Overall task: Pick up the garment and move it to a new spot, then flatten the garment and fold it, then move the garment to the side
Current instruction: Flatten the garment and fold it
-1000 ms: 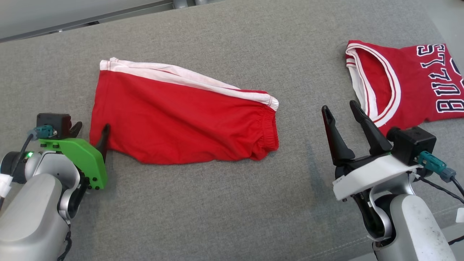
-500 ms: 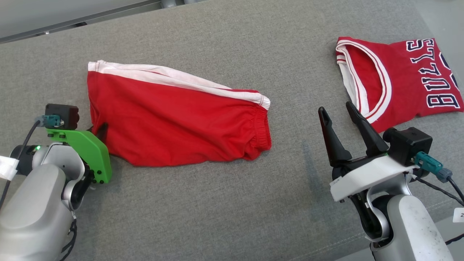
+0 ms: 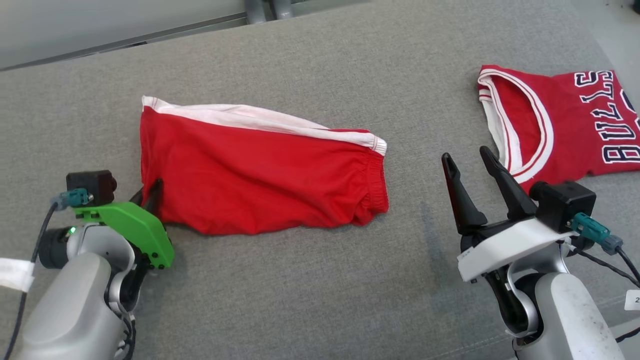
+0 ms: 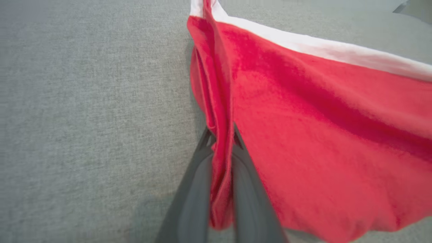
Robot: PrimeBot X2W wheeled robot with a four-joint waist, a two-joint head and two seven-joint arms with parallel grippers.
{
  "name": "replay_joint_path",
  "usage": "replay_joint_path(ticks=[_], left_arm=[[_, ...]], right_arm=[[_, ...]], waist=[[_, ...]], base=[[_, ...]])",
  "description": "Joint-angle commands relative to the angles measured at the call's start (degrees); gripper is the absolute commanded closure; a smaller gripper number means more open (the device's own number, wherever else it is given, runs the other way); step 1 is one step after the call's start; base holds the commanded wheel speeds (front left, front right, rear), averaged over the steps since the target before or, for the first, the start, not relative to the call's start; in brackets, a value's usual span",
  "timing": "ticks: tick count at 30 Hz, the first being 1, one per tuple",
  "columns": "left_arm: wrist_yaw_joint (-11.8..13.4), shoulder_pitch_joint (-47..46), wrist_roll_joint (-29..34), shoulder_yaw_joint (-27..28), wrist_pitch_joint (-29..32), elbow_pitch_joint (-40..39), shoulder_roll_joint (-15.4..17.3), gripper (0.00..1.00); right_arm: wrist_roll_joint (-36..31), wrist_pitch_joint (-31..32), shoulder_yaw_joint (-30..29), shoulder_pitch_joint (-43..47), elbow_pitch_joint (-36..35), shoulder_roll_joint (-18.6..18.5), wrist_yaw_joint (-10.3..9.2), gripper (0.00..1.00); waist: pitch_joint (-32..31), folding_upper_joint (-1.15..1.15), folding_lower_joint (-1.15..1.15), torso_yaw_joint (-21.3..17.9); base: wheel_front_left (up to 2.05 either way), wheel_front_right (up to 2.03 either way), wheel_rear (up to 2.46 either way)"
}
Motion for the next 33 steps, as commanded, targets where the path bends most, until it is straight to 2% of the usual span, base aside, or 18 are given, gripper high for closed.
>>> replay_joint_path(ticks=[1,5,13,20,22,23,24,33], left_arm=[[0.66,1.88,-0.88,0.59,-0.86,-1.24,-0.29,1.00],[3.35,6.48,-2.37,1.81,-2.32,-6.15,-1.18,1.00],[10.44,17.23,-4.73,3.60,-3.17,-16.68,-2.47,1.00],[13.17,21.37,-5.22,3.63,-3.56,-19.30,-3.31,0.98],[13.54,21.35,-4.64,3.17,-3.75,-19.01,-3.41,0.63],[13.59,21.21,-4.40,3.14,-4.12,-18.95,-3.43,0.58],[13.70,21.02,-4.03,3.16,-4.55,-18.83,-3.39,0.00],[16.47,19.61,1.83,5.44,-15.21,-20.92,-1.57,0.00]], right_arm=[[-0.41,0.11,-0.30,0.96,0.04,-0.15,-0.01,0.00],[-0.69,0.78,-0.28,1.55,-0.03,-0.16,0.00,0.00],[-1.74,3.48,-0.14,2.87,-0.51,-0.47,0.00,0.00],[-1.69,5.27,-0.37,2.94,-0.61,-0.93,-0.01,0.00],[-1.44,5.44,-0.39,2.76,-0.27,-0.92,0.00,0.00],[-1.26,5.55,-0.41,2.70,-0.09,-0.92,0.00,0.00],[-1.14,5.51,-0.46,2.65,0.05,-0.91,-0.01,0.00],[0.31,7.10,-2.81,3.41,1.17,-0.63,0.00,0.00]], waist=[[-1.58,0.58,0.00,1.83],[-3.02,0.58,0.00,3.91],[-4.83,0.58,0.00,7.33],[-5.31,0.58,0.00,8.35],[-5.48,0.58,0.00,8.38],[-5.56,0.58,0.00,8.37],[-5.65,0.58,0.00,8.36],[-6.80,0.58,0.00,8.63]], base=[[0.00,0.00,0.00],[0.00,0.00,0.00],[0.00,0.00,0.00],[0.00,0.00,0.00],[0.00,0.00,0.00],[0.00,0.00,0.00],[0.00,0.00,0.00],[0.00,0.00,0.00]])
